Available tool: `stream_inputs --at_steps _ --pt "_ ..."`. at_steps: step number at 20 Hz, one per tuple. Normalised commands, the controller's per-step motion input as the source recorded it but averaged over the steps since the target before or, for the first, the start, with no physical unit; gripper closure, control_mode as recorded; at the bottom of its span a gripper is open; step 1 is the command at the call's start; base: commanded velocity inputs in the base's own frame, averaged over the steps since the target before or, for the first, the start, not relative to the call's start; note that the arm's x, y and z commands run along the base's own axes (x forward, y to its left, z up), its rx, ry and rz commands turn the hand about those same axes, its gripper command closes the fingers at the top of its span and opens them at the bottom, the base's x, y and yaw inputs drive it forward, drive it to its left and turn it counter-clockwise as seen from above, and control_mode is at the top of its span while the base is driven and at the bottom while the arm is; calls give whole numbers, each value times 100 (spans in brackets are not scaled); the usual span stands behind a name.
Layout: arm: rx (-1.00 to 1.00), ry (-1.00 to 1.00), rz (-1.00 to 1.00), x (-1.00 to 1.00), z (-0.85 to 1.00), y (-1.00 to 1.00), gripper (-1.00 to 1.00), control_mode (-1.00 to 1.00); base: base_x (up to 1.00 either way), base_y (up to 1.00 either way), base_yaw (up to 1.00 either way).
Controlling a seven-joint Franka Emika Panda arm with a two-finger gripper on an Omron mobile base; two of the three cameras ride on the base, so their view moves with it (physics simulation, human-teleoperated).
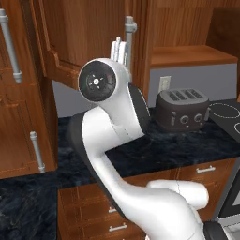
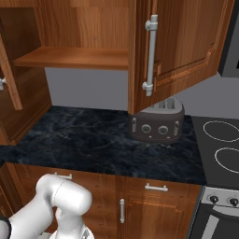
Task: Close all open cabinet doors.
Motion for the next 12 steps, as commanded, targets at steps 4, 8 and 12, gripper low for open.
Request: stream_inputs --at_steps 4,8,12 --pt "0 3 -22 41 -7 -38 -100 -100 0 0 0" --pt "0 3 -20 47 -4 -33 -100 -100 0 0 0" --pt "0 6 -20 46 -3 -35 -100 -100 0 0 0"
